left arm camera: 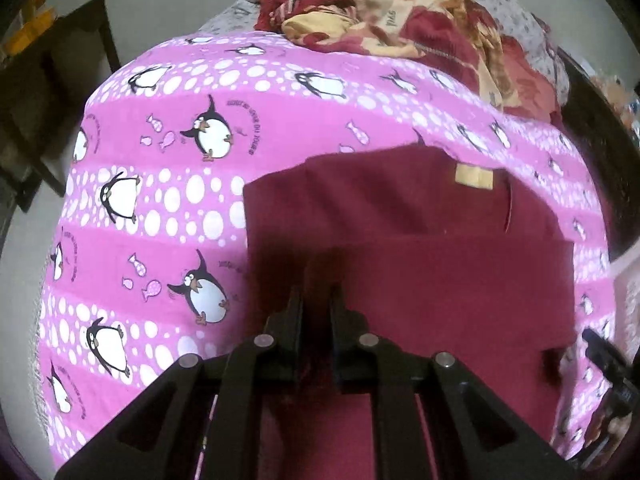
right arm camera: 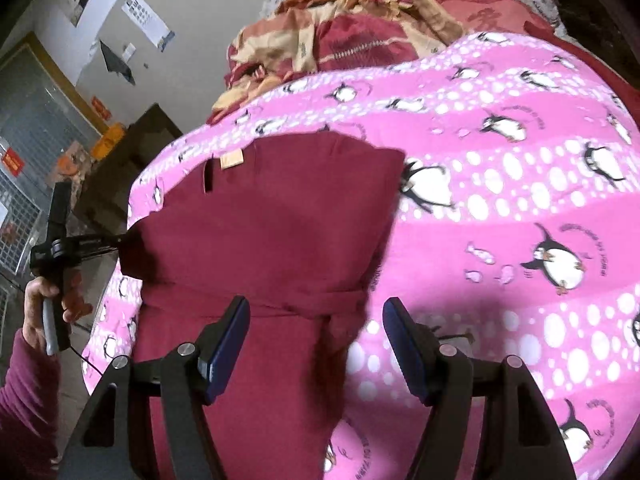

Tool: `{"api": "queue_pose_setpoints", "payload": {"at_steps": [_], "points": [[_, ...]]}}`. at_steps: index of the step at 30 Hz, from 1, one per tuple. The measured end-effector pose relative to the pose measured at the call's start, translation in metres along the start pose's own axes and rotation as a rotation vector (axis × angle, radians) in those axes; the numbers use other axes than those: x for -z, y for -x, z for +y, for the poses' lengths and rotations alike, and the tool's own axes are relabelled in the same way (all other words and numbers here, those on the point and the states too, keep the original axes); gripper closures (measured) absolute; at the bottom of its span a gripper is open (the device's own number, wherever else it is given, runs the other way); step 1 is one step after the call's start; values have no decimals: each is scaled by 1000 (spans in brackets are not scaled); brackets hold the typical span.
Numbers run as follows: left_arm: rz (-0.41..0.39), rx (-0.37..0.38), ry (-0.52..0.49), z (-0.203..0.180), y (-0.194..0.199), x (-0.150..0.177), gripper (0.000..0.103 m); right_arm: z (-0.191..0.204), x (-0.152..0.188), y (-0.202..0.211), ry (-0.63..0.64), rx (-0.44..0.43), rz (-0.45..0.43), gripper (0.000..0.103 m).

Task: Fold small clothes
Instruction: 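Grasp the hem with the right tool and lift it toward the collar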

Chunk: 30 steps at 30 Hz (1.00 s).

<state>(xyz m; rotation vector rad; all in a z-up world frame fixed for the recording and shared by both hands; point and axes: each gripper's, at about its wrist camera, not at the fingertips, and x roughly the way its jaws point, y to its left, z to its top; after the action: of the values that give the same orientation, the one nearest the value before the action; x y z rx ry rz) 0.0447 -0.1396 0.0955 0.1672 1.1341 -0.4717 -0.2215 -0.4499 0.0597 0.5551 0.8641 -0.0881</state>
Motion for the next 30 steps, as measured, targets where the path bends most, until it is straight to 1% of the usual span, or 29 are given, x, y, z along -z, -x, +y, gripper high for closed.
{"api": "queue_pose_setpoints", "payload": {"at_steps": [3,4,5,6,7,8,9,10,11,12,13,15,17,18,20,21,22,24,25,28,30], "points": [[7,9,-7,-5,-6,3,92,-4,-5,-23,-30,12,30,30],[11,10,-5,-7,-8,4,92,-6,-6,-34,-34,28,70,45],[16,13,-4,-8,-9,4,92,-6,-5,-39,-29,30,93,63],[19,20,-4,-8,-9,4,92,-6,-4,-42,-21,39,105,76],[22,33,-2,-9,-7,5,92,-7,-3,-40,-6,44,94,78],[23,55,-2,-10,-5,5,92,-5,-2,-34,32,66,89,79],[22,74,-3,-10,-3,6,88,-5,-1,-29,50,89,84,80],[18,88,-6,-11,-2,7,77,-7,-1,-23,65,115,75,81],[15,86,-14,-12,-3,9,68,-12,0,-19,65,134,72,81],[9,70,-23,-13,-5,10,53,-16,1,-19,59,157,79,81],[4,44,-33,-14,-9,12,51,-19,2,-21,50,174,93,82],[23,-14,-41,-11,-18,18,51,-22,2,-23,27,163,99,82],[24,-7,-28,-6,-17,23,51,-24,-3,-17,-12,142,91,80],[17,-2,-23,-4,-15,26,51,-26,-6,-12,-46,140,77,77],[-10,-10,-27,-2,-7,32,50,-25,-13,0,-83,136,15,74],[-24,-19,-31,-3,-5,34,47,-23,-16,4,-82,131,-14,70],[-34,-32,-37,-3,-6,37,41,-18,-22,5,-72,118,-32,66],[-30,-63,-45,-6,-14,41,38,-5,-31,-7,-38,105,-21,66],[-24,-90,-48,-7,-21,43,38,1,-36,-15,-15,105,-11,66],[-29,-145,-62,-9,-34,48,37,10,-49,-42,51,155,9,66],[-39,-166,-49,-9,-40,51,31,2,-58,-60,50,228,25,66]]}}
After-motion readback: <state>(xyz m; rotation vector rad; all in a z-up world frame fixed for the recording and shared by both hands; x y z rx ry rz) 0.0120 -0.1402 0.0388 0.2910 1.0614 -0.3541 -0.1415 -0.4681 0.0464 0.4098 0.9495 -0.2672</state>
